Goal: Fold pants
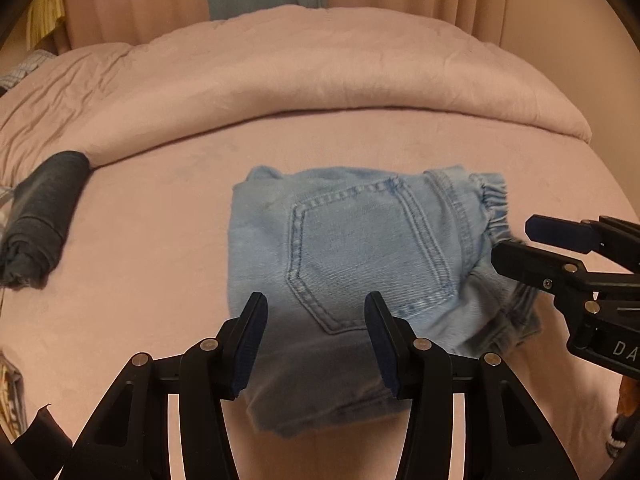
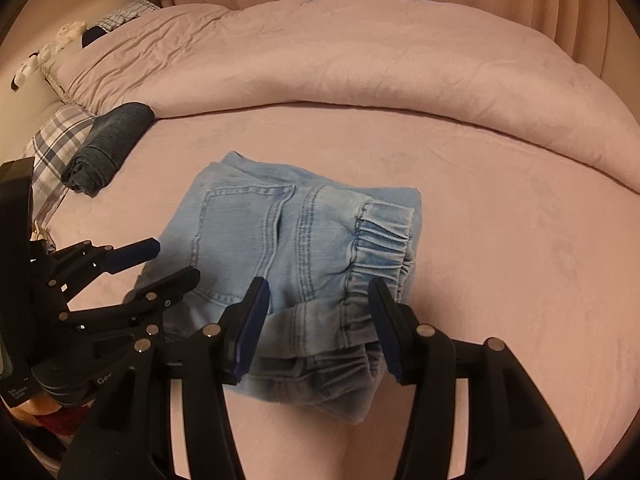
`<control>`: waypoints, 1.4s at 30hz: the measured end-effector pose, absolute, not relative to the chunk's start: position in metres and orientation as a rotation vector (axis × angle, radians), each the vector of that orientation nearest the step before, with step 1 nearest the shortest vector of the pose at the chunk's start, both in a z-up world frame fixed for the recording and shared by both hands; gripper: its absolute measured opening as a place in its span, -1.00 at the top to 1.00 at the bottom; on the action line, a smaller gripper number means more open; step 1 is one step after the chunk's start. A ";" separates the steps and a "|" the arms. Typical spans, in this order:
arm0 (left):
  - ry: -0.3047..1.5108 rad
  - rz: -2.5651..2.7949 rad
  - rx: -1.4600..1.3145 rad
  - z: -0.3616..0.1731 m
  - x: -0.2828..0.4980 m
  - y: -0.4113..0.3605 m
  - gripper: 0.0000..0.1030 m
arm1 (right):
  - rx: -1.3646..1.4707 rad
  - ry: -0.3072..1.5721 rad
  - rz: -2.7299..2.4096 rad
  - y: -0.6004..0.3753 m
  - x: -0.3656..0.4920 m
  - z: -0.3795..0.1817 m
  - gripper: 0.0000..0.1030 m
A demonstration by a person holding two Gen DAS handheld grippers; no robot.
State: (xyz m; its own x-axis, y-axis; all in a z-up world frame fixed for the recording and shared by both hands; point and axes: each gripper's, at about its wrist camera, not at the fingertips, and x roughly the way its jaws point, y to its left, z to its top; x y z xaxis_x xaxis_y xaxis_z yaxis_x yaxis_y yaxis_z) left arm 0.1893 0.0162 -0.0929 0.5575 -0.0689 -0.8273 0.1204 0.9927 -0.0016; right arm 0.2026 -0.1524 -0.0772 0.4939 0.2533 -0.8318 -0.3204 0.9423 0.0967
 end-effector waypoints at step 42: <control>0.824 0.051 0.047 0.077 0.076 0.014 -0.82 | -0.180 0.811 0.313 -0.156 0.065 0.099 -1.00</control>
State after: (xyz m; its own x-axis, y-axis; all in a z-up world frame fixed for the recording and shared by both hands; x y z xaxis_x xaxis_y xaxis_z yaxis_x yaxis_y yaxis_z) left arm 0.0757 0.0141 0.0771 0.6780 0.0636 -0.7323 -0.0270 0.9977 0.0617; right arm 0.0647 -0.1559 0.0990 0.6462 0.2048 -0.7352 -0.3413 0.9392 -0.0383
